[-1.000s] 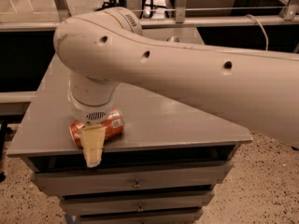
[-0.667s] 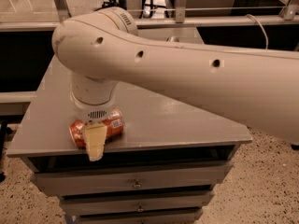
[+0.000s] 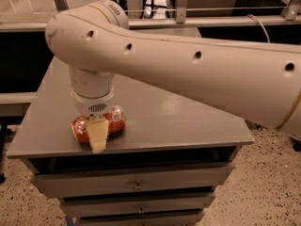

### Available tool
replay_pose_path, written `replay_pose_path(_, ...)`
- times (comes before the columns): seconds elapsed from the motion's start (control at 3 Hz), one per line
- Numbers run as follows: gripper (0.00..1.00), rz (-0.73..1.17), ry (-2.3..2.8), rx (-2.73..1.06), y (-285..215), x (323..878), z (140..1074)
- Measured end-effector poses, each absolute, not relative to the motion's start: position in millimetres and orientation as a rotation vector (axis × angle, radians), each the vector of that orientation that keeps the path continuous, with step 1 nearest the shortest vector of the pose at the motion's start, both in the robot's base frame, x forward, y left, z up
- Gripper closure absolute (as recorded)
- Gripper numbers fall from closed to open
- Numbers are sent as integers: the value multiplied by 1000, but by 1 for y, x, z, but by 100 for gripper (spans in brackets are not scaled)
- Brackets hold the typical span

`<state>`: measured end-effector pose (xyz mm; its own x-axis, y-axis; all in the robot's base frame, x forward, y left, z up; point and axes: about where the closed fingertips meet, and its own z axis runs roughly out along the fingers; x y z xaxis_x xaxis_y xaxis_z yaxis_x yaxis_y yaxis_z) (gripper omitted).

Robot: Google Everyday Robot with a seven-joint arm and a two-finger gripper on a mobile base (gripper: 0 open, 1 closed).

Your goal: Place coke can upright

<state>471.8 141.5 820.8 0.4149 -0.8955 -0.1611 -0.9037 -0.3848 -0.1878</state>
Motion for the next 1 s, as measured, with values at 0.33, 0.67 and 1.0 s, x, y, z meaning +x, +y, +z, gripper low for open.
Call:
replay_pose_path(0.33, 85, 13, 1602, -2481, 131, 484, 830)
replay_pose_path(0.67, 100, 36, 1637, -2519, 114, 500, 848)
replay_pose_path(1.0, 100, 156, 1682, -2444, 94, 517, 874)
